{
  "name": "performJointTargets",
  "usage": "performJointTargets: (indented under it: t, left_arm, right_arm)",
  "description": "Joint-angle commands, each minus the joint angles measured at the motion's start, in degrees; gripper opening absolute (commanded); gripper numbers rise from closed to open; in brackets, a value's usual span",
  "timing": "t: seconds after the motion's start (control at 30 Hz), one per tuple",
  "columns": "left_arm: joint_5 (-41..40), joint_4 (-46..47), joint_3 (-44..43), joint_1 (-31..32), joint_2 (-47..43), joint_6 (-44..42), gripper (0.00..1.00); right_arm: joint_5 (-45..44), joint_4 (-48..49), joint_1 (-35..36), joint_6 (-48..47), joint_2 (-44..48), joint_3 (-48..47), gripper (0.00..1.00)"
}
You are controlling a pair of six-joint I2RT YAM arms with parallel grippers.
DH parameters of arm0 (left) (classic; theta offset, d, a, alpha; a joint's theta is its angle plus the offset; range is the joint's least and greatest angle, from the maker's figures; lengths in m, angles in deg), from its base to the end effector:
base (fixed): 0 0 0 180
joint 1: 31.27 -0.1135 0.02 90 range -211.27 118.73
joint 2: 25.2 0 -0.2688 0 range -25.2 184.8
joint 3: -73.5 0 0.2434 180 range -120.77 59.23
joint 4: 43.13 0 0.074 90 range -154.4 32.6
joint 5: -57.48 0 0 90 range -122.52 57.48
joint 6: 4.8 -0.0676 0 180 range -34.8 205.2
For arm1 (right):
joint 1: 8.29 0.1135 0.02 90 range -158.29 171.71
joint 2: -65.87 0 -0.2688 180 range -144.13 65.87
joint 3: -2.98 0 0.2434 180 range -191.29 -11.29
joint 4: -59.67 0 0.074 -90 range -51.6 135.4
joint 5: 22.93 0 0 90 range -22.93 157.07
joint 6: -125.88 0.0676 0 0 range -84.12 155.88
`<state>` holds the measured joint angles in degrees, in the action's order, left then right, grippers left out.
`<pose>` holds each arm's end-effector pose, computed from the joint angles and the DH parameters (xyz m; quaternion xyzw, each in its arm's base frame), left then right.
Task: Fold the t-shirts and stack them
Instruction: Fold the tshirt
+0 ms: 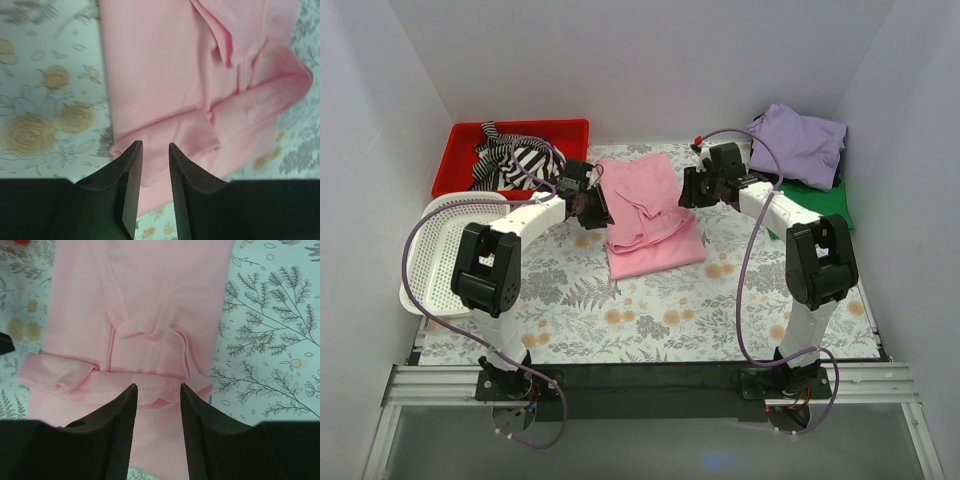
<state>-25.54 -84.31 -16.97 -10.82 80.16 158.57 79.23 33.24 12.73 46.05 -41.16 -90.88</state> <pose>0.3768 -0.1493 0.1931 -0.4095 0.8626 -0.2525 0.1564 0.4090 0.1724 0.2258 -0.1300 0.8914 0.2061 0.3820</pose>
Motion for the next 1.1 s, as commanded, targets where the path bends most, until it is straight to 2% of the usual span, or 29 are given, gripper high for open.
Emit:
performJointTargets:
  t: [0.0,0.13,0.43,0.77,1.07]
  left_arm:
    - [13.04,1.25,2.37,1.61,-4.02,-2.35,0.26]
    - [16.38,2.22,6.76,2.49,-6.04,-1.47,0.26]
    - [22.37,1.96,9.05,3.81,-8.16,-2.78,0.25]
    - [18.07,2.04,9.06,4.34,-1.65,-3.84,0.25]
    - [12.72,0.47,2.39,4.34,4.23,-4.37,0.24]
  right_arm:
    - [5.76,-2.07,-0.1,-0.86,2.52,1.01,0.46]
    - [9.18,-1.11,-0.1,-0.42,3.05,4.53,0.46]
    - [12.1,-1.55,0.43,-0.68,5.16,9.01,0.44]
    - [12.71,-1.37,0.52,-1.12,2.17,7.44,0.44]
    - [12.71,-1.37,0.52,-1.12,-1.69,3.75,0.44]
